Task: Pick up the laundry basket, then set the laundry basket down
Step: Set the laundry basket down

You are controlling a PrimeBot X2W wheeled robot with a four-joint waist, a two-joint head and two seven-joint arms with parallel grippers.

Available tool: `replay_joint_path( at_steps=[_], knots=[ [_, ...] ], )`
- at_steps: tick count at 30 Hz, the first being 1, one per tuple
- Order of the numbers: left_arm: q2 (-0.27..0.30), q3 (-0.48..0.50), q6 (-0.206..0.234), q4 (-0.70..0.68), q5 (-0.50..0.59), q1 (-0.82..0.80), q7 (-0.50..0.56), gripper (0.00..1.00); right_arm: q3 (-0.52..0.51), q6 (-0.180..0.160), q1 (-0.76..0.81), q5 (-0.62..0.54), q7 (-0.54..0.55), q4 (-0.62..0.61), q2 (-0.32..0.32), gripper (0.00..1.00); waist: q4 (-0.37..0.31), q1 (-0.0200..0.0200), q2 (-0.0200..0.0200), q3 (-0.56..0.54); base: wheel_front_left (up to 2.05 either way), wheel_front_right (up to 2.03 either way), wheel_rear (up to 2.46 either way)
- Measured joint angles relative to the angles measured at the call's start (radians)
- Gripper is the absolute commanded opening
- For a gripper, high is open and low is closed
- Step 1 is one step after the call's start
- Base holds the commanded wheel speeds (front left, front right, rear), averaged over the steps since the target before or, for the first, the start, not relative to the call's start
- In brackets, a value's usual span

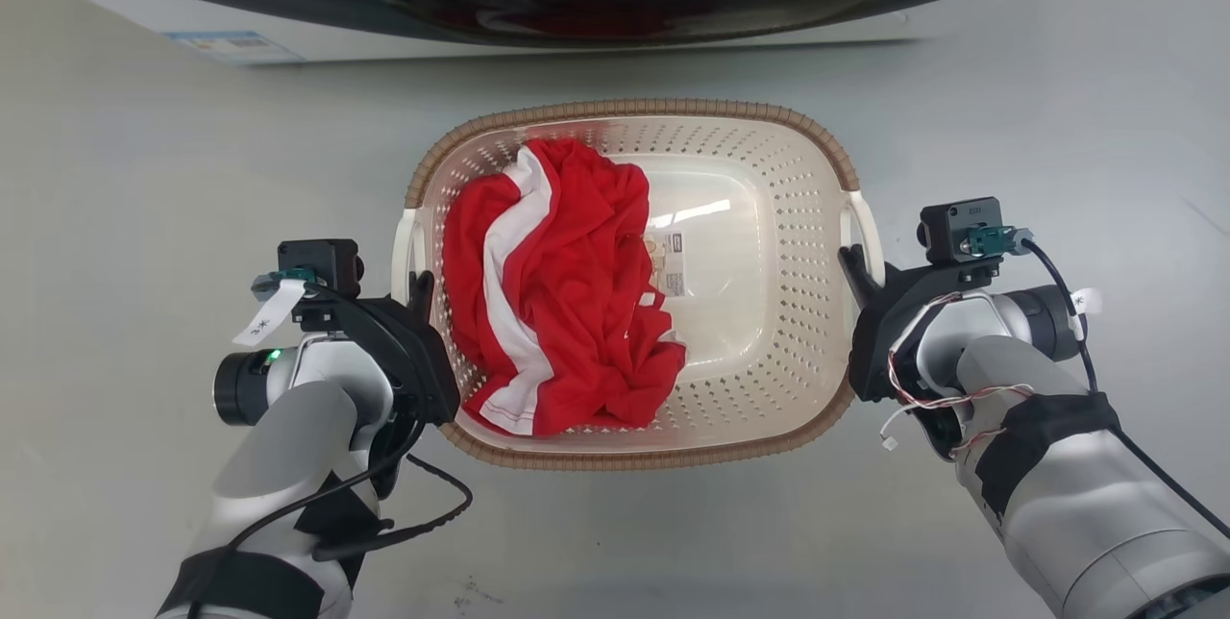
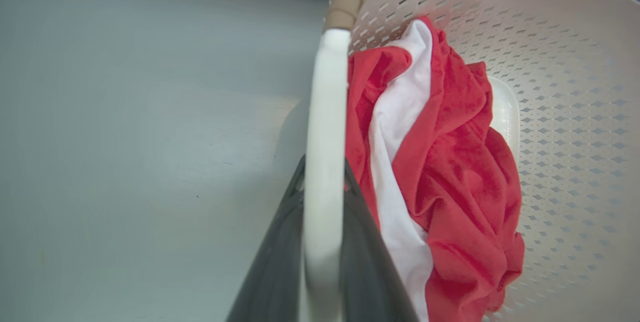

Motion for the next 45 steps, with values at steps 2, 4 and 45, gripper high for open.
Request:
replay_joint_path(
  at_steps=[2,4,45],
  knots=[
    [0.0,-0.002,0.001,0.002,0.003,-0.002,-0.016,0.0,0.002,0.0,-0.006,-0.001,-0.012,0.001,0.0,0.0,0.002,0.0,0.0,0.019,0.0,0.0,0.0],
    [0.0,-0.003,0.001,0.003,0.007,-0.011,-0.026,0.0,0.0,-0.002,-0.007,-0.002,-0.027,0.003,0.0,0.0,0.003,-0.0001,0.0,0.036,0.0,0.0,0.0],
    [-0.012,-0.053,-0.018,0.053,-0.003,-0.073,-0.019,1.0,0.03,-0.016,-0.046,-0.036,-0.148,0.045,-0.013,1.0,0.017,-0.0002,-0.0002,0.138,0.0,0.0,0.0]
  ],
)
